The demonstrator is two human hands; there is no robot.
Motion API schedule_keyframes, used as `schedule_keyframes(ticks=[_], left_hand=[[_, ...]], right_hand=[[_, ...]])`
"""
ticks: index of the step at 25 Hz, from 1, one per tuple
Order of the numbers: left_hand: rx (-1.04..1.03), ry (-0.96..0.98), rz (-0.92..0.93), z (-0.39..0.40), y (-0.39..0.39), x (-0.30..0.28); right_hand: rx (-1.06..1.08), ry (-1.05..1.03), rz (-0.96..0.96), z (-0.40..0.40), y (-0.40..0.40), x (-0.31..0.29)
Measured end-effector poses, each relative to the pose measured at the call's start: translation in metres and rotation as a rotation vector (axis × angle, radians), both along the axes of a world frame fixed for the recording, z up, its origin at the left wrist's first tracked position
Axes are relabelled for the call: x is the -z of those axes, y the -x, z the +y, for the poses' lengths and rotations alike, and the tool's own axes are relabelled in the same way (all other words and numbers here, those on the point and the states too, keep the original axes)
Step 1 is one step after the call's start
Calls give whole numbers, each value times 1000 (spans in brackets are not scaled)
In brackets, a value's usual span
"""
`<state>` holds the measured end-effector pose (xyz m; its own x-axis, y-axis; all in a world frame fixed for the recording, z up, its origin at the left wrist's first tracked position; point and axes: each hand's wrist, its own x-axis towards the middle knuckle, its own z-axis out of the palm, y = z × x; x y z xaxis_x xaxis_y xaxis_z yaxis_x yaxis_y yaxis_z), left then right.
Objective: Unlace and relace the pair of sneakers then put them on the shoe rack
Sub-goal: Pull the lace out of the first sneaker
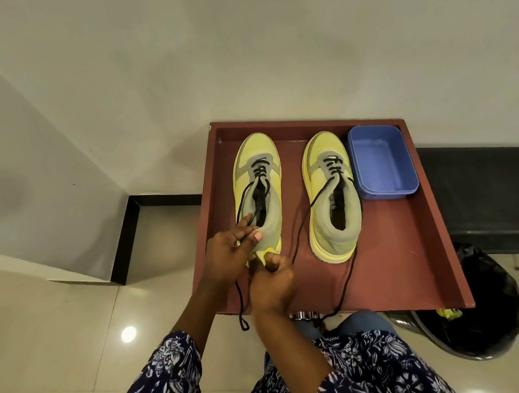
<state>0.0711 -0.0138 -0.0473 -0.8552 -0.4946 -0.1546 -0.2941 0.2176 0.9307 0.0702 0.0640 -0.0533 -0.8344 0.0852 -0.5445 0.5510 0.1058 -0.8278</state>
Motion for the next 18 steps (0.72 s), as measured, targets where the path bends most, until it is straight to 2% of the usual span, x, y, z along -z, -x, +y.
schedule_keyframes(ticks=[6, 9, 13, 18], left_hand=[[18, -33, 5, -3, -1, 0], [20, -74, 15, -1, -1, -3], [3, -84, 30, 1, -1, -4], [-32, -93, 29, 4, -2, -4]], right_hand=[[-71, -59, -32, 14, 14, 20], [-4, -76, 2, 19, 31, 21], [-112, -166, 109, 13, 54, 2], [-164, -189, 149, 17, 18, 6]])
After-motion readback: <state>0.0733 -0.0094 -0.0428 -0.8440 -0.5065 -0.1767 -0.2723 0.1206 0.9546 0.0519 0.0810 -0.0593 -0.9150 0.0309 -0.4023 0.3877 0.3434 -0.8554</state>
